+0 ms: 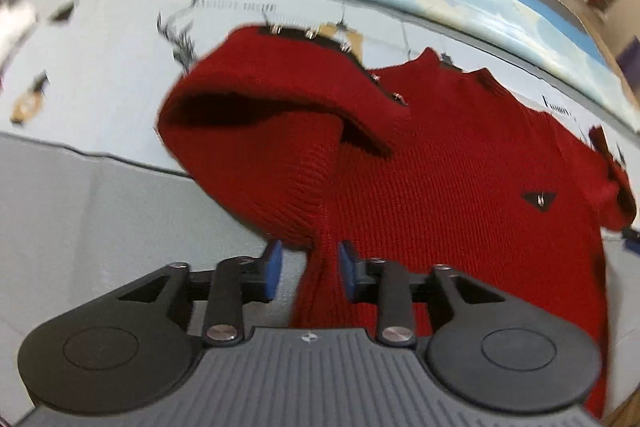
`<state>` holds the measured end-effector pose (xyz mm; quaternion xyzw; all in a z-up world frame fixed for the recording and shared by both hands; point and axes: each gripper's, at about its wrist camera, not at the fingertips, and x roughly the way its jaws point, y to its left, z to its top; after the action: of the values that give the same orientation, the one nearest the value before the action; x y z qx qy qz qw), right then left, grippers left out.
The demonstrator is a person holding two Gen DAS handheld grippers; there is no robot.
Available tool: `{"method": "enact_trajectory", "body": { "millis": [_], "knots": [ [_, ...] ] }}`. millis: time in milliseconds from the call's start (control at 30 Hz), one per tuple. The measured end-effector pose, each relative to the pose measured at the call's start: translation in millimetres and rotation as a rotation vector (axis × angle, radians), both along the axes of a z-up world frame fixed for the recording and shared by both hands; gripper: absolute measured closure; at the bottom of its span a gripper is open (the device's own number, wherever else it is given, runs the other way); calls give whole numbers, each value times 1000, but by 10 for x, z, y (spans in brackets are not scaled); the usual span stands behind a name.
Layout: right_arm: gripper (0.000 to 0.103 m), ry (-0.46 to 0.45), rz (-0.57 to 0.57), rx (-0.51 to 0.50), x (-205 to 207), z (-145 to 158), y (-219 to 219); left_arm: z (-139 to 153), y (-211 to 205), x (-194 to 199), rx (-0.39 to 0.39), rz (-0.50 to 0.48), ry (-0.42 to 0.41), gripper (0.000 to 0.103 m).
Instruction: Fold small clothes
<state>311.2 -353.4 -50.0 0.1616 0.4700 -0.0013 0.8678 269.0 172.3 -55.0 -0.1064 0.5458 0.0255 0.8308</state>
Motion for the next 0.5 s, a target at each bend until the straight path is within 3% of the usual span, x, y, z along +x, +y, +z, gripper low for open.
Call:
{"method": "enact_trajectory", "body": {
  "millis": [100,133,300,433,500],
  "knots": [
    [44,39,-36,24,207,-224,-3,-186,56,144,-51,24,40,41],
    [44,45,-43,24,253,-285,7,-266,57,204,-70,30,66,39],
    [40,65,-39,-1,460,-554,97,-611,-37,399,-3,12,153,39],
    [32,39,-47,-2,579,-546,158,-715,-17,539,0,39,135,40],
    [32,34,-58,-2,626,-540,161,-699,-28,599,28,35,103,53]
  ]
}}
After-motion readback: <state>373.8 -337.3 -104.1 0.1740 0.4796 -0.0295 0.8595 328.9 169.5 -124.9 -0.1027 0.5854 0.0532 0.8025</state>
